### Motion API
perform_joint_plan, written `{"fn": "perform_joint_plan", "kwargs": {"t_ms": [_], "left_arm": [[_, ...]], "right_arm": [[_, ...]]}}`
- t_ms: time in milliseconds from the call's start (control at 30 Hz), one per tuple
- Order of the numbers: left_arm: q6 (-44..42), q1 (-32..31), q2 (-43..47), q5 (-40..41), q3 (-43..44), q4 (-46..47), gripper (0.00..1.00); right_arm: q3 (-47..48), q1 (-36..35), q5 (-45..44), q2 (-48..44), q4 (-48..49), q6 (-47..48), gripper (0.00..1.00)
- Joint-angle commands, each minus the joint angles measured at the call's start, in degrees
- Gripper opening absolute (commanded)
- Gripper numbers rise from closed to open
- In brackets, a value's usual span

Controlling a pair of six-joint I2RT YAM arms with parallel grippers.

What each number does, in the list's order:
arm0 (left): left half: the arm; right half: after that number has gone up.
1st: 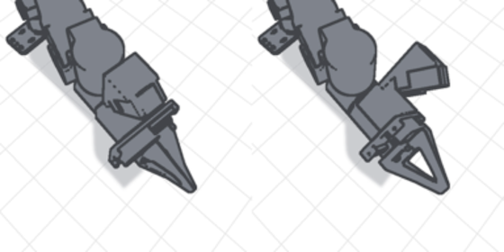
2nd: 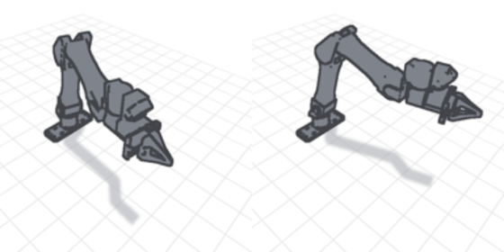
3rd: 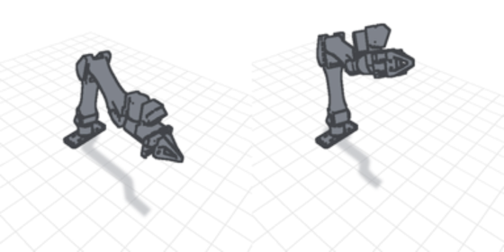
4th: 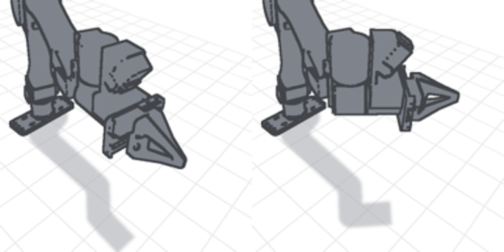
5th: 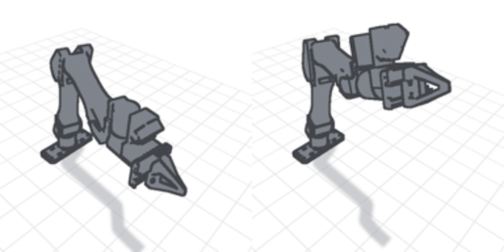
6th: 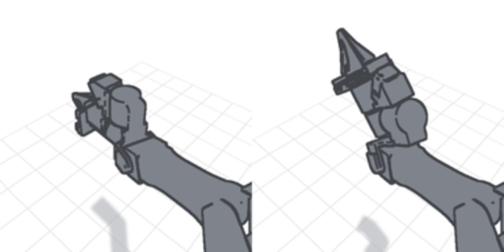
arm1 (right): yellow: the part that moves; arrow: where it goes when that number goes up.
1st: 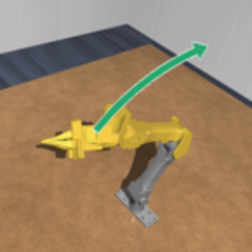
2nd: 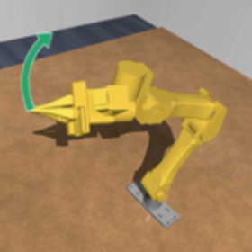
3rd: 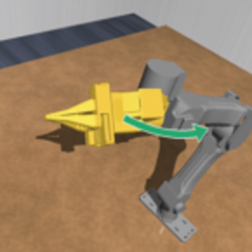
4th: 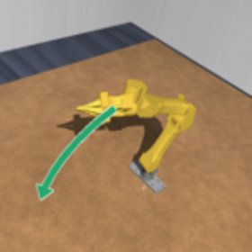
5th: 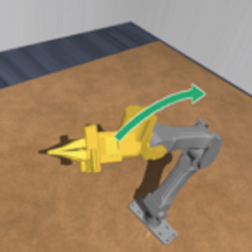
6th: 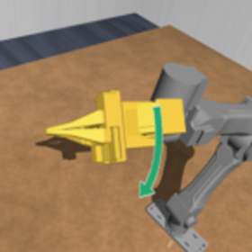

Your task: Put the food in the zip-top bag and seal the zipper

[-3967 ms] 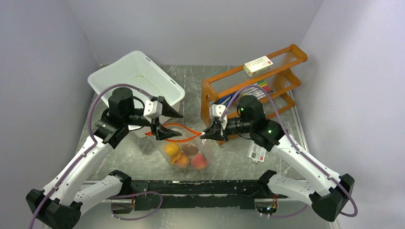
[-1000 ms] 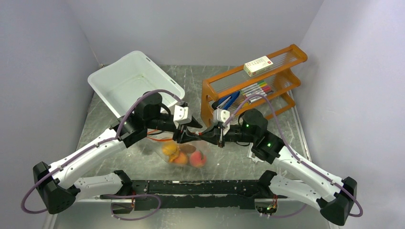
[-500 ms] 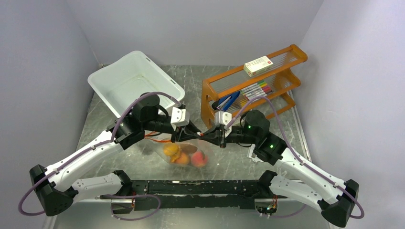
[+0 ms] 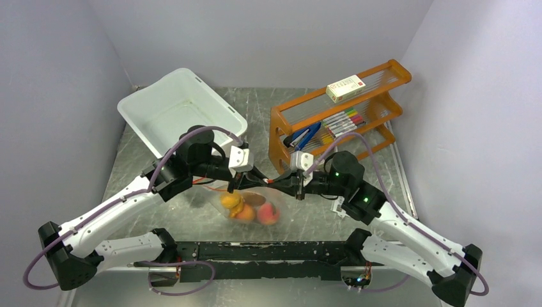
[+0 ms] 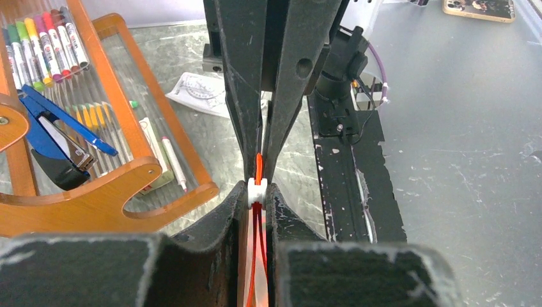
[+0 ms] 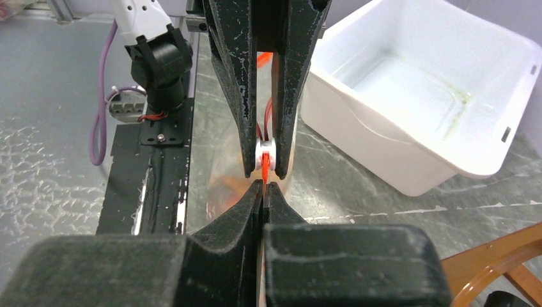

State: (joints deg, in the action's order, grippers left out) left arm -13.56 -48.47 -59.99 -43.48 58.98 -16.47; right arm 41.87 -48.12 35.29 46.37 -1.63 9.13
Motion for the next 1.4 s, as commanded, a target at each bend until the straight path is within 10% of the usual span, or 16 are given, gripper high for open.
{"fn": "perform_joint_plan", "kwargs": {"t_ms": [0,567,800,1100,1367], "left_arm": [[-1.21,-0.29,1.59,2.44,0.46,-3.43,0.07],[-0.90,-0.23,2.70,4.11,-1.30,-4.17,0.07],[-0.63,-0.27,1.79,2.71,-0.48,-3.36,0.07],[-1.25,-0.22,1.44,2.56,-0.14,-4.52,0.07],[-3.52,-0.23,3.11,6.88,0.39,-10.25,0.07]], "right_arm": [[-2.15,-0.16,-2.68,-3.90,4.25,-0.69,0.00],[-3.17,-0.30,3.25,-2.74,4.50,-1.53,0.00],[-0.30,-1.12,0.56,-0.73,1.15,1.58,0.25],[2.34,-1.36,-1.33,1.33,0.84,3.27,0.00],[0.32,-1.49,-5.58,-3.85,2.90,2.09,0.00]]}}
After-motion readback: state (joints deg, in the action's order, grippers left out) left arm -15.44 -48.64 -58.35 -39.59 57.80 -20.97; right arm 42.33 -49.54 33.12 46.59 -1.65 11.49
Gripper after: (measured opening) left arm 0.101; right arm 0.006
